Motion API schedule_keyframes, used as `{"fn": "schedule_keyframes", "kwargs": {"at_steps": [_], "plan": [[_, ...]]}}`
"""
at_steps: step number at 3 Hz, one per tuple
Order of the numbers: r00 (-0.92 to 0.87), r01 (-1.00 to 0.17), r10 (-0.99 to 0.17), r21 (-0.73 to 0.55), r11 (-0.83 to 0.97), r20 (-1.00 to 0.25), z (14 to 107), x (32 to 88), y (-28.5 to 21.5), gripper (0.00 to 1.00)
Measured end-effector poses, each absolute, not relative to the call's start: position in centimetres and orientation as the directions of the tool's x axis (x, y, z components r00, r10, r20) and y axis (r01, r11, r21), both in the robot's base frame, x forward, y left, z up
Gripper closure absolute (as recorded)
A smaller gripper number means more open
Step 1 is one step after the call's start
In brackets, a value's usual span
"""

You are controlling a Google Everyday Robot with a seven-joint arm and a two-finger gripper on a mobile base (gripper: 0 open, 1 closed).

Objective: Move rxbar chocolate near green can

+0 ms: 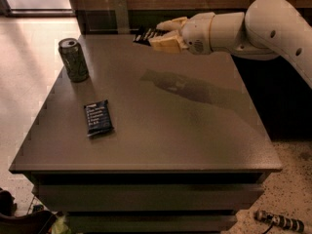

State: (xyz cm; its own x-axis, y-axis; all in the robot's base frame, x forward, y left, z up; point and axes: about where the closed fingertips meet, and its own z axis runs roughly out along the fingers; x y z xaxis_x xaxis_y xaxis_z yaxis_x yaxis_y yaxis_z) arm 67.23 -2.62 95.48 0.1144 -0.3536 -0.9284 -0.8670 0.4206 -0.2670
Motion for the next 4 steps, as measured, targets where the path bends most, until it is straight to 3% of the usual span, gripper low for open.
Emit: {"fn": "schedule_keyframes", "kwargs": {"at_steps": [2,4], "plan": [[0.140,-0.938,-0.444,-0.263,0.227,-0.885,92.2,65.0,6.0,1.00],[0.253,-0.964,-0.453,-0.260,-0.049,-0.855,87.9,64.0,11.7,1.00]]}}
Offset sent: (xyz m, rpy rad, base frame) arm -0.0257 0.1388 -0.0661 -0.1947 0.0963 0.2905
